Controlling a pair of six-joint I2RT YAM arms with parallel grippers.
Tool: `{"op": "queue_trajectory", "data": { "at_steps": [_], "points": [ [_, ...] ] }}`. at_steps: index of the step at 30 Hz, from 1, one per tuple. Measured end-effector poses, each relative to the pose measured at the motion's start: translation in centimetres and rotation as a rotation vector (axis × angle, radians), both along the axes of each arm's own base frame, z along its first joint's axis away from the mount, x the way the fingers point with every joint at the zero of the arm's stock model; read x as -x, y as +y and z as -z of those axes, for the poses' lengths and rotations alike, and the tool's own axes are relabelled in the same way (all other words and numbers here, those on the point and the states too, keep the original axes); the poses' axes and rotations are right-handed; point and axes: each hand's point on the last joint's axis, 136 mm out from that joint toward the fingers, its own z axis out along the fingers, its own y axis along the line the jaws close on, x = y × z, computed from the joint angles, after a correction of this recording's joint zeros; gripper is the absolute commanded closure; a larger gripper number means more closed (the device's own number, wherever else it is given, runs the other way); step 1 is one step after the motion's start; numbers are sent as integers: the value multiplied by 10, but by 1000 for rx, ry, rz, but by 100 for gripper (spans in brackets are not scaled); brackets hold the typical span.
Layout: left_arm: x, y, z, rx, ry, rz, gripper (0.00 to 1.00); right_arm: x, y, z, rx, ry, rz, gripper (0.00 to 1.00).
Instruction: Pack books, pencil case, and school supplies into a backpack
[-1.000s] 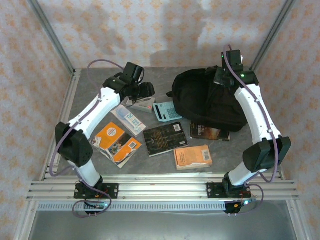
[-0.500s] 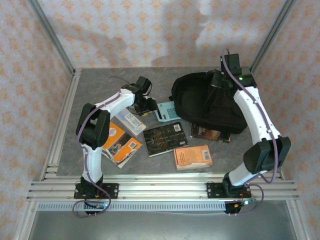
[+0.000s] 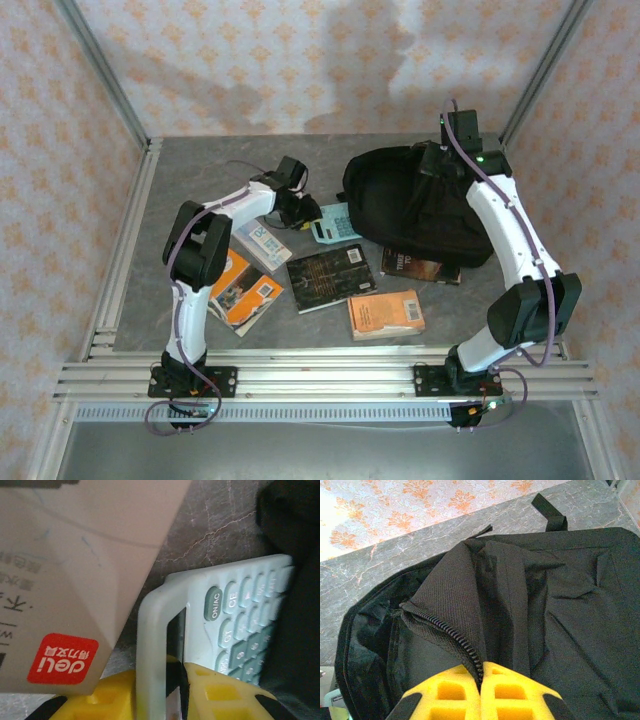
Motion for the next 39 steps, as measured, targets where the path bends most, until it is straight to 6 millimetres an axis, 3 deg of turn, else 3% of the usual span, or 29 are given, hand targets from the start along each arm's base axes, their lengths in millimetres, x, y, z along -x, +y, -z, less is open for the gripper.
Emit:
{"op": "queue_trajectory", "data": {
  "at_steps": [10,15,21,39],
  "points": [
    [-7,-7,-6,42,-32,14,97,3,1,-2,-13,-11,0,100],
    [-7,-8,-12,45,-45,16,100,5,0,-6,-14,-19,0,100],
    [-2,1,-36,-6,-81,16,100,7,0,-9,-16,-28,0,100],
    [21,61,-172,-112,-350,-47,100,8,10,-9,-34,-20,-61,100]
  ]
}}
